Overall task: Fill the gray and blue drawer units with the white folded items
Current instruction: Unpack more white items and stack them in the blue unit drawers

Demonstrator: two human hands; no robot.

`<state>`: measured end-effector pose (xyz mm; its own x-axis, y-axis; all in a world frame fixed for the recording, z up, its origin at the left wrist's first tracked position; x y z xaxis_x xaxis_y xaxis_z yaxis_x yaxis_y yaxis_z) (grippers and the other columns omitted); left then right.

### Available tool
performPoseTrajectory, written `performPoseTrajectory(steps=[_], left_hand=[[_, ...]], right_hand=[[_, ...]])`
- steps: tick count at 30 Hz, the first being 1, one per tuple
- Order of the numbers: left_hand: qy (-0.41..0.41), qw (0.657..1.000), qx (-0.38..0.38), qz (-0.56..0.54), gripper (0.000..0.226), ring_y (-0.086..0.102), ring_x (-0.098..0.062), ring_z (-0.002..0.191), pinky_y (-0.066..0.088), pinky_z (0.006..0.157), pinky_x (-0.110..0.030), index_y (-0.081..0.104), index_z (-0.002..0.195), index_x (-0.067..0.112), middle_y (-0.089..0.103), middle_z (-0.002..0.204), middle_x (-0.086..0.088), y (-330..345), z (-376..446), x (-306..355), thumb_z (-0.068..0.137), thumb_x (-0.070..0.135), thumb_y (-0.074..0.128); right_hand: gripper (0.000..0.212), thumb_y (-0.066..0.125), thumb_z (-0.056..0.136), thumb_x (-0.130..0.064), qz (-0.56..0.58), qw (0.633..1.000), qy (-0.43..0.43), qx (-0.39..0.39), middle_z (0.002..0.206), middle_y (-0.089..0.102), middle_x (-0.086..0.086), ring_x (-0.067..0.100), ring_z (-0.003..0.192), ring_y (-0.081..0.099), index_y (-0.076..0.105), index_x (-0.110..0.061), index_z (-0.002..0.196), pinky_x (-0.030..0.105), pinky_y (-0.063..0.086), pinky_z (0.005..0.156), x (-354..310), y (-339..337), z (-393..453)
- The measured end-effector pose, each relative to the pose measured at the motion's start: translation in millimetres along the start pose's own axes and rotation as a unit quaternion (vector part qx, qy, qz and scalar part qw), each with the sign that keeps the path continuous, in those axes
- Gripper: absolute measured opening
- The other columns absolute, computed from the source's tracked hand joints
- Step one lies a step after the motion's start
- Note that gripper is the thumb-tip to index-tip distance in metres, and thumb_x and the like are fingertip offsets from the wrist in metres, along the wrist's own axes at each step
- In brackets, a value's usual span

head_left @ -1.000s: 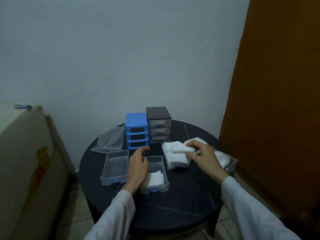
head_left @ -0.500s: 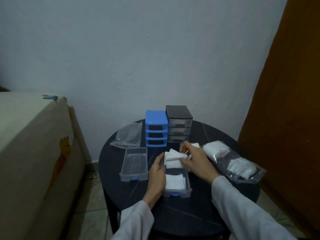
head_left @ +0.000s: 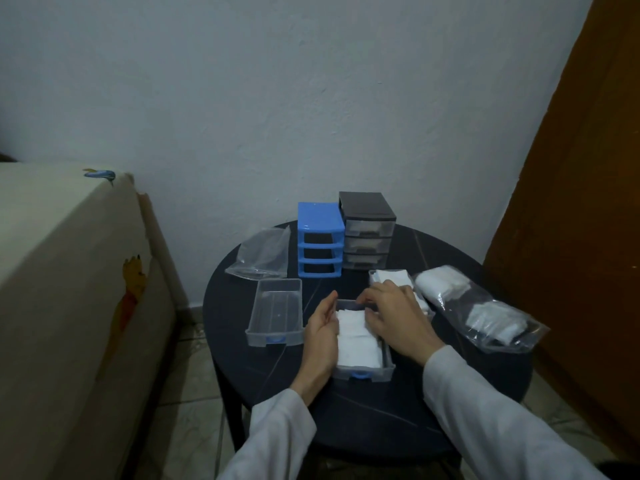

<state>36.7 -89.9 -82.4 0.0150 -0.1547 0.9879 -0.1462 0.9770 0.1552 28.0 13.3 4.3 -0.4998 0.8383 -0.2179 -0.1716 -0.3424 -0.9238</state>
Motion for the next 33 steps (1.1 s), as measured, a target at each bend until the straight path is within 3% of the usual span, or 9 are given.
performPoseTrajectory(steps=[2, 5, 7, 11, 16, 20, 24, 28, 33], left_hand=[[-0.001, 1.0, 0.002, 0.003, 0.045, 0.047, -0.015, 0.124, 0.04, 0.107, -0.036, 0.041, 0.138, 0.018, 0.044, 0.141, -0.004, -1, 2, -2, 0.096, 0.0, 0.035], [-0.002, 1.0, 0.006, 0.007, 0.046, 0.046, -0.016, 0.127, 0.037, 0.109, -0.04, 0.041, 0.137, 0.02, 0.044, 0.143, -0.004, -3, 3, -5, 0.096, 0.0, 0.035], [0.0, 1.0, 0.008, 0.011, 0.047, 0.041, -0.015, 0.131, 0.033, 0.112, -0.039, 0.041, 0.138, 0.018, 0.041, 0.145, -0.004, -3, 4, -5, 0.096, -0.002, 0.033], [0.012, 1.0, 0.008, 0.017, 0.048, 0.038, -0.013, 0.132, 0.03, 0.114, -0.035, 0.04, 0.139, 0.012, 0.041, 0.144, -0.003, -1, 1, 1, 0.095, -0.006, 0.031], [0.018, 0.999, 0.005, 0.032, 0.048, 0.039, -0.01, 0.129, 0.031, 0.112, -0.031, 0.04, 0.139, 0.014, 0.041, 0.144, -0.003, -2, -1, 3, 0.095, -0.004, 0.031], [0.024, 0.998, 0.009, 0.055, 0.047, 0.039, -0.009, 0.128, 0.031, 0.113, -0.032, 0.04, 0.139, 0.016, 0.04, 0.145, -0.001, -1, -2, 5, 0.096, -0.002, 0.031], [0.054, 0.99, 0.009, 0.127, 0.046, 0.041, -0.013, 0.13, 0.032, 0.112, -0.036, 0.039, 0.14, 0.017, 0.042, 0.145, -0.003, 1, -6, 16, 0.097, 0.002, 0.036], [0.143, 0.962, 0.0, 0.232, 0.048, 0.037, -0.01, 0.131, 0.028, 0.11, -0.024, 0.041, 0.137, 0.016, 0.042, 0.142, 0.001, 12, -12, 47, 0.092, -0.002, 0.041], [0.221, 0.939, -0.041, 0.261, 0.042, 0.042, 0.007, 0.112, 0.034, 0.087, -0.003, 0.048, 0.125, 0.024, 0.045, 0.124, 0.016, 51, -27, 83, 0.092, 0.0, 0.044]], right_hand=[[0.024, 0.051, 0.09, -0.018, 0.033, 0.999, -0.004, -0.002, 0.113, 0.059, -0.005, 0.01, 0.106, 0.049, 0.06, -0.02, 0.113, 0.026, 0.035, 0.095, -5, -2, -4], [0.043, 0.05, 0.093, -0.031, 0.021, 0.99, -0.042, -0.134, 0.135, 0.049, 0.001, 0.015, 0.122, 0.045, 0.046, -0.016, 0.133, 0.03, 0.038, 0.102, -19, 23, -15], [0.055, 0.043, 0.096, -0.036, -0.033, 0.978, -0.063, -0.198, 0.149, 0.033, 0.004, 0.019, 0.133, 0.035, 0.031, -0.012, 0.144, 0.032, 0.029, 0.11, -22, 39, -22], [0.061, 0.027, 0.101, -0.039, -0.112, 0.96, -0.081, -0.244, 0.157, 0.011, 0.01, 0.019, 0.144, 0.013, 0.009, -0.007, 0.149, 0.03, 0.004, 0.116, -20, 59, -27], [0.06, 0.019, 0.102, -0.038, -0.15, 0.947, -0.083, -0.271, 0.157, 0.002, 0.012, 0.018, 0.145, 0.002, 0.0, -0.004, 0.148, 0.034, -0.004, 0.118, -17, 73, -27], [0.058, 0.021, 0.102, -0.035, -0.114, 0.956, -0.076, -0.258, 0.157, 0.004, 0.01, 0.016, 0.145, 0.004, 0.003, -0.006, 0.149, 0.032, -0.005, 0.117, -17, 69, -27], [0.049, 0.035, 0.101, -0.026, 0.099, 0.977, -0.034, -0.184, 0.154, 0.024, 0.002, 0.013, 0.141, 0.022, 0.024, -0.012, 0.146, 0.026, 0.01, 0.116, -17, 43, -23], [0.037, 0.046, 0.095, -0.013, 0.195, 0.978, 0.002, -0.078, 0.134, 0.05, -0.002, 0.01, 0.124, 0.045, 0.048, -0.016, 0.132, 0.021, 0.032, 0.104, 1, 8, -23], [0.023, 0.048, 0.094, -0.009, 0.19, 0.981, 0.046, -0.002, 0.112, 0.061, -0.003, 0.007, 0.1, 0.057, 0.061, -0.015, 0.112, 0.019, 0.047, 0.089, 39, -37, -38]])
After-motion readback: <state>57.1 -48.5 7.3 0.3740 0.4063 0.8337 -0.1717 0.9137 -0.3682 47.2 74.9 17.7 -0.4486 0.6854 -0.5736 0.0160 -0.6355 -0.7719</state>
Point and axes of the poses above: each hand's wrist, its own z-axis towards the middle knuckle, its own y-axis out of the palm, x = y × z, the point moved 10 cm from there along z, towards the middle knuckle
